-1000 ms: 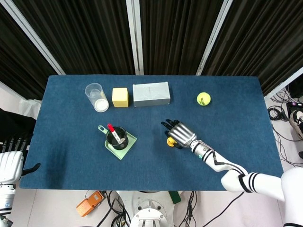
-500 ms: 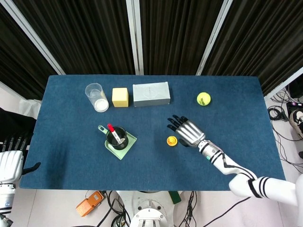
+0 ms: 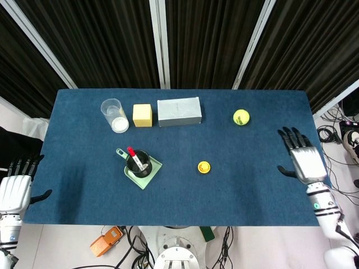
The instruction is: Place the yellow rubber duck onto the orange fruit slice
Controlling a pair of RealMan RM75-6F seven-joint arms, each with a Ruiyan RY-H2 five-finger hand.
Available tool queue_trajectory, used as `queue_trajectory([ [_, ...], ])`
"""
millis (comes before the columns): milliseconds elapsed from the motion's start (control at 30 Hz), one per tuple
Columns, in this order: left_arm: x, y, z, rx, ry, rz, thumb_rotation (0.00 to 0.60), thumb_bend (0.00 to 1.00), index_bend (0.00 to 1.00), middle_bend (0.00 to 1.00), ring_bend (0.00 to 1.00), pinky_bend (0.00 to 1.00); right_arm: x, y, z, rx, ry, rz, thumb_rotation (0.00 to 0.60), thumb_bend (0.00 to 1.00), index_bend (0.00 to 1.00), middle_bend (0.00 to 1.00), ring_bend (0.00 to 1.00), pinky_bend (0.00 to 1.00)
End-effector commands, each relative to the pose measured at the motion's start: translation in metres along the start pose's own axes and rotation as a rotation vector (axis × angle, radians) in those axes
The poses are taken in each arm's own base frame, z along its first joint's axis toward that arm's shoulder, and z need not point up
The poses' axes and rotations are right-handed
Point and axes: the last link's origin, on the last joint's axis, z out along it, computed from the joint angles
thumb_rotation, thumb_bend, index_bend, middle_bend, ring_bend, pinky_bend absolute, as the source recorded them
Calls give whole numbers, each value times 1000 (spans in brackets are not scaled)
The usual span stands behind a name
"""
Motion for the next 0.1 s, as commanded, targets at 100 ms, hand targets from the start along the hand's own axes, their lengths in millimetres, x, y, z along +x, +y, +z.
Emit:
queue_trajectory([
  [100,2,3,2,-4,7,-1,600,0,120,86,19,0,-1,31,-49,-103,3,64,600,284,55,91,34,180],
])
